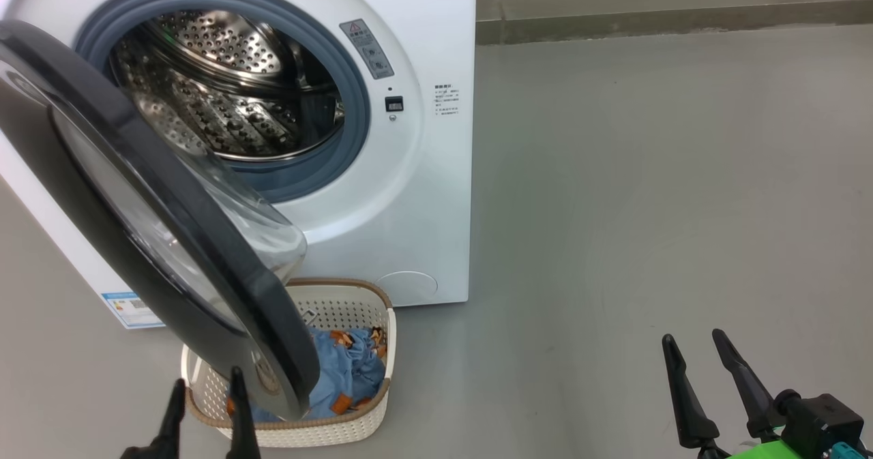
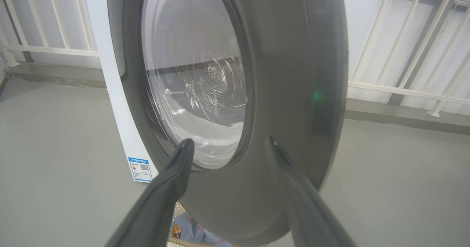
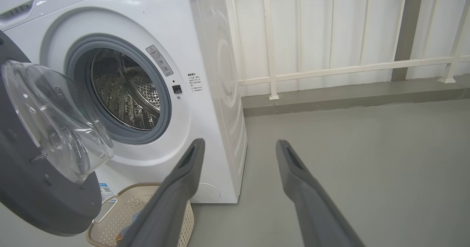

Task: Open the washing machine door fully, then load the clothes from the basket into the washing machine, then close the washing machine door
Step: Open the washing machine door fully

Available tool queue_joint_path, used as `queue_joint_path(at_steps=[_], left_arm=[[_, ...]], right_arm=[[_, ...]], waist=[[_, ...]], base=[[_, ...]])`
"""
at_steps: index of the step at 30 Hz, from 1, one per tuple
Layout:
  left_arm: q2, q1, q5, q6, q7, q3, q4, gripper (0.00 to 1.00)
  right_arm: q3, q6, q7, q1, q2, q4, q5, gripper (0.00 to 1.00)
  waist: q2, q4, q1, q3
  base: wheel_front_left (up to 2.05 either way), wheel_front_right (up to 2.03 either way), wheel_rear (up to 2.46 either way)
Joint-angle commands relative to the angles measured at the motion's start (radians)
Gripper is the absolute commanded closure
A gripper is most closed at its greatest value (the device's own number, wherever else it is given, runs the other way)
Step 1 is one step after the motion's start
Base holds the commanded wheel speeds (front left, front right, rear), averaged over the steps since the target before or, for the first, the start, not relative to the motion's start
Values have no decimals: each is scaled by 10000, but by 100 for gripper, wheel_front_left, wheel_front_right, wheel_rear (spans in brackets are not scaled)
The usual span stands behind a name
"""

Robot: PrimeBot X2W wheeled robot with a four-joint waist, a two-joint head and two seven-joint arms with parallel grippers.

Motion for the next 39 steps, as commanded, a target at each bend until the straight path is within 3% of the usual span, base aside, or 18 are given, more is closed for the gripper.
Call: queue_joint_path(at_steps=[1, 13, 15, 31, 39], left_arm=[[93, -283, -61, -162, -67, 242, -238, 0], [93, -221, -138, -706, -67, 437, -78, 0], [93, -206, -320, -847, -67, 452, -150, 100], [93, -922, 122, -1408, -67, 794, -2585, 100], [93, -1976, 362, -1356, -67, 74, -3327, 100]], right_arm=[[258, 16, -106, -364, -76, -188, -106, 0], [246, 16, -156, -396, -76, -93, -162, 0], [241, 16, -162, -397, -76, -86, -172, 0], [336, 16, -223, -494, -76, 13, -241, 0], [447, 16, -283, -554, -76, 108, -232, 0]], waist=[[0, 5, 0, -9], [0, 30, 0, -74], [0, 39, 0, -71], [0, -7, 0, -76], [0, -163, 0, -78]], base=[[0, 0, 0], [0, 0, 0], [0, 0, 0], [0, 0, 0], [0, 0, 0]])
